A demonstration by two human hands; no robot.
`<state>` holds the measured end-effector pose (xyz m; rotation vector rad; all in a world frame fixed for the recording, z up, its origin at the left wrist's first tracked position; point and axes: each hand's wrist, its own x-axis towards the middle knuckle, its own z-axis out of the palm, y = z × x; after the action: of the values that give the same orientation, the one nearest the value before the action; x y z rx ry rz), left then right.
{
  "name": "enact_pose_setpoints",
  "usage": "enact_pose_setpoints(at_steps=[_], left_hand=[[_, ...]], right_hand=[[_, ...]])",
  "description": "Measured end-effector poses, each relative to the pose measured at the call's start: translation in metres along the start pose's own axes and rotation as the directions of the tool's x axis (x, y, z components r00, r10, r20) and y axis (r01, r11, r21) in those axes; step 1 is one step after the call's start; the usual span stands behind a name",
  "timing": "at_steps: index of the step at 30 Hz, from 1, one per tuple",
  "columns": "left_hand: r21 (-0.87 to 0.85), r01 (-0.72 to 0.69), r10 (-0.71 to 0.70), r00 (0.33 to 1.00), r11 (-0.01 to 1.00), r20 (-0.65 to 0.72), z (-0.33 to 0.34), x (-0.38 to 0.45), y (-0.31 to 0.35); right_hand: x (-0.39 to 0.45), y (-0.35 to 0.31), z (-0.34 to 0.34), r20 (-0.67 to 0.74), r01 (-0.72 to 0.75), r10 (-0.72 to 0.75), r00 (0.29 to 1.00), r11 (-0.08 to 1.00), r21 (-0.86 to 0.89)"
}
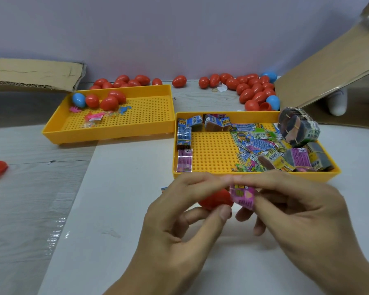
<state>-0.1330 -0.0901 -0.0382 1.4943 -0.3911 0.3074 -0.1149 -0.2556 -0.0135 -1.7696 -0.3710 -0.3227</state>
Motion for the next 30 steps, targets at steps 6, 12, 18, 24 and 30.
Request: enact_pose_setpoints(at_steps=[6, 12, 18, 24, 30], left_hand=[[-0.041, 0.082, -0.083, 0.996, 0.996, -0.020, -0.002, -0.001, -0.001], [-0.007, 0.056, -0.056, 0.998, 0.998, -0.019, -0.003, 0.002, -0.001], [-0.023, 0.057, -0.058, 0.998, 0.998, -0.026, -0.005, 0.002, 0.002], [-0.009, 0.091, -0.091, 0.994, 0.996, -0.054, -0.007, 0.002, 0.002], [-0.028, 0.083, -0.084, 0.996, 0.996, -0.030, -0.006, 0.003, 0.001]], right_hand=[[0.000, 0.002, -0.001, 0.038, 0.032, -0.029, 0.999, 0.997, -0.066], [0.001, -0.001, -0.003, 0.095, 0.098, -0.082, 0.992, 0.978, -0.183], [0.006, -0.003, -0.008, 0.157, 0.098, -0.070, 0.985, 0.979, -0.181], [0.009, -0.007, -0.011, 0.204, 0.111, -0.076, 0.976, 0.980, -0.163], [0.008, -0.006, -0.010, 0.195, 0.122, -0.088, 0.977, 0.978, -0.167]])
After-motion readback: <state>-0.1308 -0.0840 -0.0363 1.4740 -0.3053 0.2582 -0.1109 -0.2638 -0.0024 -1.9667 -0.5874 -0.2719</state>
